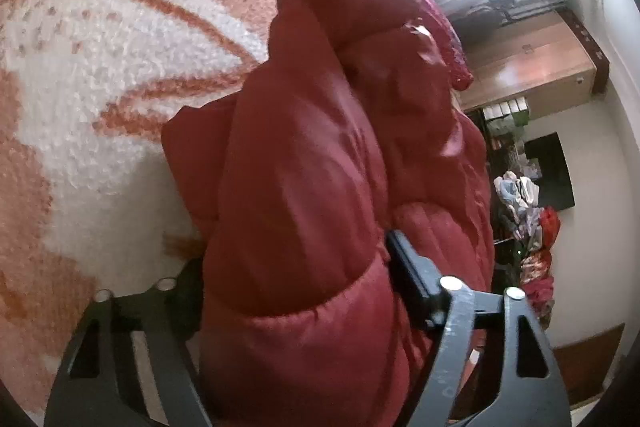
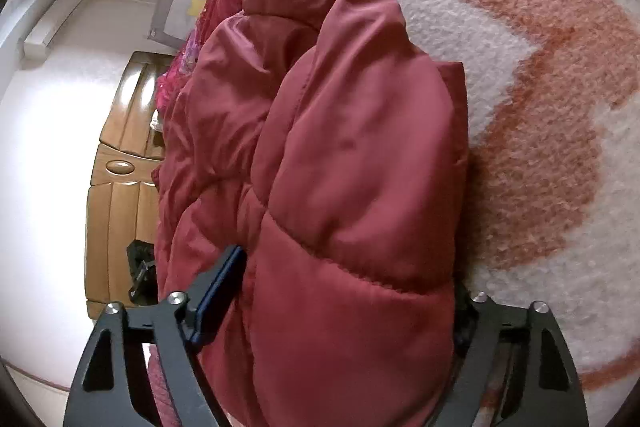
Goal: Fold large clothes
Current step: 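Lift the hem and fold it toward the collar with both grippers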
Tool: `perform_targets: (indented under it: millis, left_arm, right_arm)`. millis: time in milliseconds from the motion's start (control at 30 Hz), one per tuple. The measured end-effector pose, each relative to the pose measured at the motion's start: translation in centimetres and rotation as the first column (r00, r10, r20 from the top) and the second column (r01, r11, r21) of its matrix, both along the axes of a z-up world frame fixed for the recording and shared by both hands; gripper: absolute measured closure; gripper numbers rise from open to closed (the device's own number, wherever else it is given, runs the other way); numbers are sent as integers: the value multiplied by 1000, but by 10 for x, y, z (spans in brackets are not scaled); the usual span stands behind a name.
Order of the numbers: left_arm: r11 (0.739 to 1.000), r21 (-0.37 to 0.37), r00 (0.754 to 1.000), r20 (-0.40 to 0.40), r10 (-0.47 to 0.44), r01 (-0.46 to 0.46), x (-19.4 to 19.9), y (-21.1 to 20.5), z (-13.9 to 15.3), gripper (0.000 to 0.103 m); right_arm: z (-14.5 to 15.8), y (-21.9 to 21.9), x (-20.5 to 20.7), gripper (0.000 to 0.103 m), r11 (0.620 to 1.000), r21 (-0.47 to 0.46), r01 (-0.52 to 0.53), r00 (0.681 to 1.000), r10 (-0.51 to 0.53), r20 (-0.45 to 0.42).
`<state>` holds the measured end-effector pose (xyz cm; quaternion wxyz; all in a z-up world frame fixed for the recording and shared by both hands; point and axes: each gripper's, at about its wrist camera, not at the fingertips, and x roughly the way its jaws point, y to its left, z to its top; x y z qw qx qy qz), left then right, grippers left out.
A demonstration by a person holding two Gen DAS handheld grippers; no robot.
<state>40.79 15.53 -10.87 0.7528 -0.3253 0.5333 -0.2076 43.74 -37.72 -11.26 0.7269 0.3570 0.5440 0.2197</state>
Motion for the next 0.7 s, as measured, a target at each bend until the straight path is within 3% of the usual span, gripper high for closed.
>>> perform_targets:
  millis: [133,300,700]
  left_arm:
    - [1000,17,1000,22,-1,0,-3,-6,8,42]
    - [1000,21,999,38,21,-22,-5,-15,15,51]
    - [999,-35,993,115,22,-18,-38,-7,57,60]
  right_arm:
    - [1,-1,-1,30,1000,7,2,1000,-2,8]
    - [8,-3,-11,51,1000,13,-14,1000,14,28]
    - [43,-1,-41,63,999,36,-22,996,19,84]
